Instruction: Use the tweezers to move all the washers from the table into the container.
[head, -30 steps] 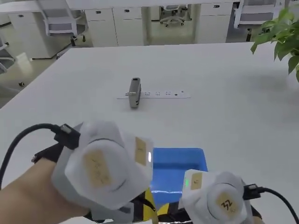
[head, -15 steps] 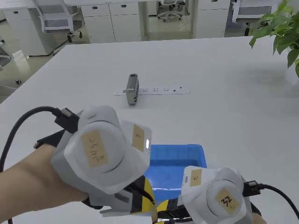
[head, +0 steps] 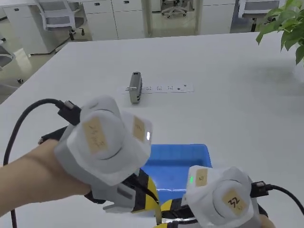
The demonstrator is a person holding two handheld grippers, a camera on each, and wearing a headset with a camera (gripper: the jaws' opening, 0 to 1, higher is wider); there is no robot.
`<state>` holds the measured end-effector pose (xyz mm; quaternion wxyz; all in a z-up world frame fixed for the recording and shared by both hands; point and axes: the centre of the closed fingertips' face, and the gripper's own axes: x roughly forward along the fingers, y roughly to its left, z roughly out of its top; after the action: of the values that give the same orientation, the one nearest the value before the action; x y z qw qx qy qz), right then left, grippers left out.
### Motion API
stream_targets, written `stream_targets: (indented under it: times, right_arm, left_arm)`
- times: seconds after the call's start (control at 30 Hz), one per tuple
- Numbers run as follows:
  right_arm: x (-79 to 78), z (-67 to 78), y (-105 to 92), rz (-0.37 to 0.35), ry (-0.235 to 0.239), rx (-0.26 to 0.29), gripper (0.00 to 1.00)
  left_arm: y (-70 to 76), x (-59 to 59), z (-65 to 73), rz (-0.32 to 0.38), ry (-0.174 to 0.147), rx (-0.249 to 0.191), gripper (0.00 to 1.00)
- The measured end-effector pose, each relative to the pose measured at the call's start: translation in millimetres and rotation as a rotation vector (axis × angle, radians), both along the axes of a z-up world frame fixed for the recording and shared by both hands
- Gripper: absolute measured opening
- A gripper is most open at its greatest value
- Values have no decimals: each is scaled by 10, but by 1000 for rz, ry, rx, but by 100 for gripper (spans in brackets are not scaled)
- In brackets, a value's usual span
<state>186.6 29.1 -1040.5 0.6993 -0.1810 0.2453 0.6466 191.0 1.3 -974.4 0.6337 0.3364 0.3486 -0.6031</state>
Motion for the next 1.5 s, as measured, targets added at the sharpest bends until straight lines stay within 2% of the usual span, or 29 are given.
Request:
stream_targets:
  times: [0.13,0.2,0.23,0.27,0.33,0.37,0.4,0.43,0.47,0.53,0.67,0.77,0.83,0.9,0.97,1.03,1.1,1.13,1.27,1.3,1.37,1.43,1.5]
  right_arm:
    - [7,30,32,1,2,17,13]
    - [10,31,52,8,-4,22,9]
    - [49,9,43,6,-27,11,4]
    - [29,11,49,25,-23,15,4]
    - [42,5,48,13,-3,18,4]
    - [48,12,45,18,-8,17,3]
    - [54,13,40,21,-10,14,3]
    - [57,12,38,20,-2,13,3]
    - [57,10,36,17,2,15,2]
    - [74,9,27,2,13,22,2]
    - [132,14,10,-68,85,53,2]
    - [169,14,-10,-97,118,70,2]
    - [178,16,-16,-109,139,77,2]
    - [214,25,-29,-137,160,88,2]
    - [237,32,-44,-160,194,98,2]
    - [261,64,-61,-183,232,122,2]
    - [272,102,-90,-196,267,145,2]
    - [285,128,-112,-207,283,156,3]
    - [313,207,-179,-226,311,179,3]
    - [313,242,-195,-230,324,191,3]
    - [314,302,-224,-237,339,212,3]
    - [298,344,-249,-236,346,223,3]
    - [287,368,-270,-235,353,232,3]
  left_arm:
    - [-12,-3,0,2,15,-9,0]
    - [-16,-3,-2,3,16,-11,0]
    - [-15,-8,-7,2,19,-11,0]
    - [-19,3,-9,7,12,-16,0]
    - [-4,9,-38,18,16,-24,0]
    - [-8,34,-48,39,13,-50,0]
    - [-17,42,-50,72,25,-72,0]
    - [-1,37,-57,96,41,-78,0]
    - [12,43,-58,109,40,-86,0]
    - [29,78,-28,139,5,-121,2]
    - [86,91,64,283,3,-220,17]
    - [136,62,149,410,9,-327,26]
    - [156,33,174,448,9,-363,33]
    - [211,-10,190,529,-9,-418,41]
    - [258,-62,179,595,-20,-451,48]
    - [284,-109,179,644,-18,-481,57]
    - [296,-145,205,697,-21,-534,63]
    - [313,-154,214,723,-35,-553,65]
    - [374,-143,209,792,-86,-575,77]
    - [380,-129,223,804,-108,-591,79]
    - [389,-99,232,824,-126,-623,86]
    - [408,-68,194,844,-132,-625,94]
    - [442,-40,154,854,-167,-606,99]
